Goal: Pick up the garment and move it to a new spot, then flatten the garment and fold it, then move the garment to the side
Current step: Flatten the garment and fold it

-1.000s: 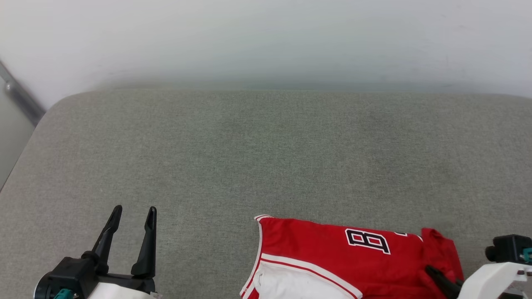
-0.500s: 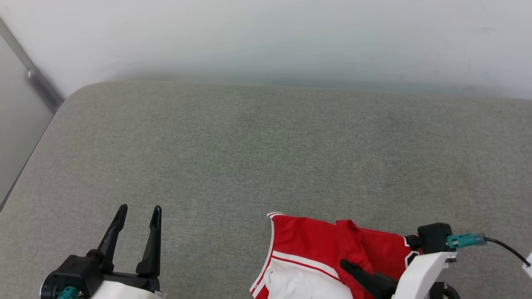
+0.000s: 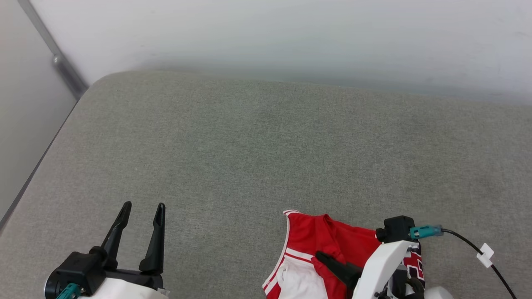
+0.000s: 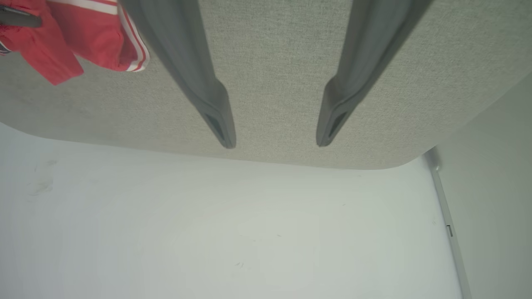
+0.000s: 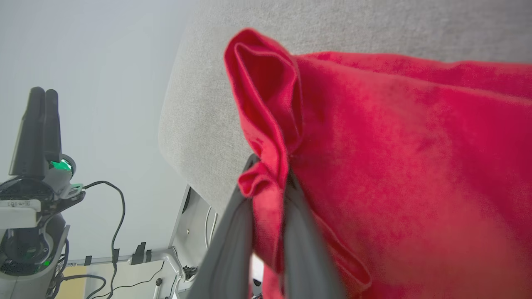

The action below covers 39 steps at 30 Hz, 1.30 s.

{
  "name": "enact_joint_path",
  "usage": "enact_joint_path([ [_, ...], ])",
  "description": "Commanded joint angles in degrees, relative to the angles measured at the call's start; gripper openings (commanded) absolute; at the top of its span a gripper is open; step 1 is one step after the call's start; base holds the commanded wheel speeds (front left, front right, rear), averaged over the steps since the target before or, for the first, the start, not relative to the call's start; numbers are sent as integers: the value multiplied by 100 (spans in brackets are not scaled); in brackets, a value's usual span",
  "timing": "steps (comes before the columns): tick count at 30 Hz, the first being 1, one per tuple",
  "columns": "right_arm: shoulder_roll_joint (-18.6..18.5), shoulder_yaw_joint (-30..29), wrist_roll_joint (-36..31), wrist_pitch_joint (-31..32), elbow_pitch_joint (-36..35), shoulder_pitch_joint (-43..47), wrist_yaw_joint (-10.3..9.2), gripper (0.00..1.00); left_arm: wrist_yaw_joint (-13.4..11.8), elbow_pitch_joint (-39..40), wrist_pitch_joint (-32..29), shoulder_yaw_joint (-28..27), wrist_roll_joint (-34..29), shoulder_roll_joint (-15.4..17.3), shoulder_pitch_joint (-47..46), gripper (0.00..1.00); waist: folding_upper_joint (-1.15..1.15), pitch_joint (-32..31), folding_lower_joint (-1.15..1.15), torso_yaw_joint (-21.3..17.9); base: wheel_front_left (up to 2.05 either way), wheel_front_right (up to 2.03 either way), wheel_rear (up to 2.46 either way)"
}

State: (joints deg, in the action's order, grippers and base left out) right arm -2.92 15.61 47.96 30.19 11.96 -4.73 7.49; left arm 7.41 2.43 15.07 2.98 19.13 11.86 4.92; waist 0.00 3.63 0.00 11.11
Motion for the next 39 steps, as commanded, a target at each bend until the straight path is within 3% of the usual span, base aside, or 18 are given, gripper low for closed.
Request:
enact_joint_path([
  [1,8,66,68,-75,120,-118,0,0,7,16,12,-1,0,2,-64,100,0,15,0,27,0,0,0],
  [2,9,133,82,-145,217,-180,1,33,7,17,12,2,1,8,-61,100,0,25,0,38,0,0,0],
  [3,8,210,115,-203,303,-239,1,94,7,17,12,2,5,8,-62,100,0,33,0,48,0,0,0],
  [4,9,297,163,-251,379,-290,1,100,8,16,12,0,7,10,-58,100,0,38,0,53,0,0,0],
  [13,4,809,425,-411,319,-611,0,100,7,-32,12,-34,-16,-5,-6,100,0,-2,0,-83,0,0,0],
  [20,5,475,-243,-457,48,-907,0,100,8,-15,12,-16,-13,-4,-2,100,0,-49,0,-335,0,0,0],
  [23,-86,280,-1175,-520,-217,-1132,0,100,8,8,12,-20,-11,-20,-26,100,0,-42,0,-483,0,0,0],
  [30,-1019,67,-3172,-1214,-729,-1455,-1,100,8,39,12,-36,-30,-76,-108,100,0,-5,0,-802,0,0,0],
  [35,-1370,-449,-3993,-1973,-824,-1216,-1,100,8,47,12,-14,-32,-96,-130,100,0,-6,0,-944,0,0,0],
  [39,-1290,-1019,-4260,-2520,-990,-854,-1,100,8,96,12,-76,0,-117,-68,100,0,-6,0,-1030,0,0,0],
])
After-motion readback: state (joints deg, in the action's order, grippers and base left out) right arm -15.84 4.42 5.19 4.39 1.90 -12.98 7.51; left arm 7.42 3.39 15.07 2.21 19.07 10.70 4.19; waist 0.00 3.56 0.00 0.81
